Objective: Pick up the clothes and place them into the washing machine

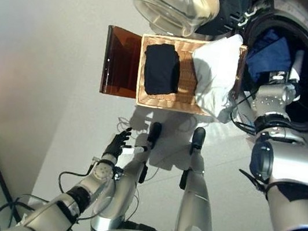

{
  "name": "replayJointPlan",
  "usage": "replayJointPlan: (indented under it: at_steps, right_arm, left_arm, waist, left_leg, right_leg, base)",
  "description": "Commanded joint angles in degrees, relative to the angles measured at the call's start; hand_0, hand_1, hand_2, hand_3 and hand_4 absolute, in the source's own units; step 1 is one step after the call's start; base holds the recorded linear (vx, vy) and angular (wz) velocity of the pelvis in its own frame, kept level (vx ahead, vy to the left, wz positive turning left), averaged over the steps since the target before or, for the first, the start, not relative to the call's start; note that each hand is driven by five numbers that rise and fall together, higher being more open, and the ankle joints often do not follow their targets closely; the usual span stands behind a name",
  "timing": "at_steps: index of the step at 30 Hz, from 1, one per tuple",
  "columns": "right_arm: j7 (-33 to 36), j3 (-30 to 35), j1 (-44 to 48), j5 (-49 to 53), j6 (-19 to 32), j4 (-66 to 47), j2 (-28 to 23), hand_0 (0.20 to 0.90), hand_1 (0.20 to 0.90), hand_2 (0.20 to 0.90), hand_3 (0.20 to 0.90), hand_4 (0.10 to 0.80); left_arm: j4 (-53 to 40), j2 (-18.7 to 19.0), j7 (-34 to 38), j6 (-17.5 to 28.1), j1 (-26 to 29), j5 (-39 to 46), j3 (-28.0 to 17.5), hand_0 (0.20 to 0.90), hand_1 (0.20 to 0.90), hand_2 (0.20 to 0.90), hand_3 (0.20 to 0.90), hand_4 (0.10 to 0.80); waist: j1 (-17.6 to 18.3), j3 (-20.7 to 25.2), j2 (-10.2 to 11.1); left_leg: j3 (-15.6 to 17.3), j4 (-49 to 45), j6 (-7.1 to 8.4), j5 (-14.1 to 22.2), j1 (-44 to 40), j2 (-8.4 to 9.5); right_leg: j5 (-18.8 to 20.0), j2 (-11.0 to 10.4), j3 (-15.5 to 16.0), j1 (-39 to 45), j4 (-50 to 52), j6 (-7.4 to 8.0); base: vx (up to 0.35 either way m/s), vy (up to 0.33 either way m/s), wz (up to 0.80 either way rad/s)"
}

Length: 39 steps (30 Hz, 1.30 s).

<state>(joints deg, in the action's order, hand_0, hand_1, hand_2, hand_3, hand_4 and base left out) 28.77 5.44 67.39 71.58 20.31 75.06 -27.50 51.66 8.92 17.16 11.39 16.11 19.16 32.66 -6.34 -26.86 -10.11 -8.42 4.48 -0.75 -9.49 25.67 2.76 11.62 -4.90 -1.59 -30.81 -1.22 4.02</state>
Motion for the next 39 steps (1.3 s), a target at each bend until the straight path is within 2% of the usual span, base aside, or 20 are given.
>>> replayJointPlan:
  at_steps: [1,13,25,32,33,34,35,39]
  right_arm:
    - [0.53,-0.37,4.21,1.91,5.63,-1.38,-6.75,0.2,0.2,0.2,0.2,0.3]
    - [3.46,4.08,3.56,6.5,7.74,1.37,-12.9,0.2,0.2,0.2,0.2,0.3]
    - [4.08,1.45,8.35,5.47,8.83,0.69,-20.03,0.2,0.2,0.2,0.2,0.3]
    - [5.29,-0.48,10.99,3.29,8.9,1.15,-22.52,0.2,0.2,0.2,0.2,0.3]
    - [5.3,-0.86,11.17,2.83,8.72,1.08,-22.58,0.442,0.442,0.442,0.442,0.473]
    - [5.61,-1.54,11.29,1.67,8.15,1.22,-22.81,0.442,0.442,0.442,0.442,0.473]
    - [6.22,-2.08,11.85,0.9,7.64,1.74,-23.12,0.9,0.9,0.9,0.9,0.8]
    - [6.77,-4.69,13.3,-1.94,5.56,3.18,-23.57,0.9,0.9,0.9,0.9,0.8]
  left_arm:
    - [-0.16,-1.05,0.67,1.25,-0.64,1.16,1.57,0.9,0.9,0.9,0.9,0.8]
    - [-1.18,-1.37,0.82,0.59,-0.37,2.66,2.31,0.9,0.9,0.9,0.9,0.8]
    - [-1.04,-0.63,0.27,1.15,-1.68,3.69,2.05,0.9,0.9,0.9,0.9,0.8]
    - [-0.36,-0.37,0.45,1.17,-1.82,3.34,1.93,0.9,0.9,0.9,0.9,0.8]
    - [-0.3,-0.35,0.54,1.23,-1.79,3.36,1.84,0.9,0.9,0.9,0.9,0.8]
    - [-0.11,-0.23,0.69,1.22,-1.89,3.29,1.76,0.9,0.9,0.9,0.9,0.8]
    - [0.07,-0.24,0.78,1.23,-1.85,3.1,1.73,0.9,0.9,0.9,0.9,0.8]
    - [-0.15,0.08,1.03,1.6,-1.62,3.05,1.62,0.9,0.9,0.9,0.9,0.8]
  waist:
    - [0.12,0.67,-2.28]
    - [0.87,0.29,-3.82]
    - [0.97,1.23,-3.97]
    - [1.0,1.82,-3.65]
    - [0.99,1.85,-3.6]
    - [0.9,1.91,-3.38]
    - [0.88,1.96,-3.35]
    - [0.69,2.0,-3.05]
  left_leg:
    - [1.66,0.52,4.02,3.43,-0.95,0.22]
    - [2.2,0.52,4.08,3.35,0.08,0.98]
    - [2.14,0.52,4.12,3.53,-0.02,1.17]
    - [1.98,0.52,4.31,3.61,-0.29,1.14]
    - [1.98,0.52,4.31,3.61,-0.32,1.11]
    - [1.96,0.52,4.31,3.59,-0.37,1.07]
    - [1.96,0.52,4.35,3.58,-0.36,1.07]
    - [2.15,0.52,4.41,3.57,-0.33,0.97]
  right_leg:
    - [-8.4,-2.31,1.51,-1.47,8.94,2.65]
    - [-8.23,-2.72,0.79,-2.68,8.86,2.66]
    - [-8.01,-2.87,0.27,-2.66,8.5,2.71]
    - [-8.08,-2.82,0.66,-2.13,8.28,2.68]
    - [-8.06,-2.81,0.64,-2.08,8.25,2.64]
    - [-8.06,-2.78,0.68,-2.05,8.26,2.61]
    - [-8.06,-2.76,0.65,-2.01,8.19,2.58]
    - [-7.96,-2.69,0.75,-2.03,8.11,2.52]
  base:
    - [0.0,0.0,0.0]
    - [-0.002,0.005,-0.01]
    - [-0.001,0.004,-0.01]
    - [0.0,0.0,0.0]
    - [0.0,0.0,0.0]
    - [0.0,0.0,0.0]
    - [0.0,0.0,0.0]
    - [0.0,0.0,0.0]
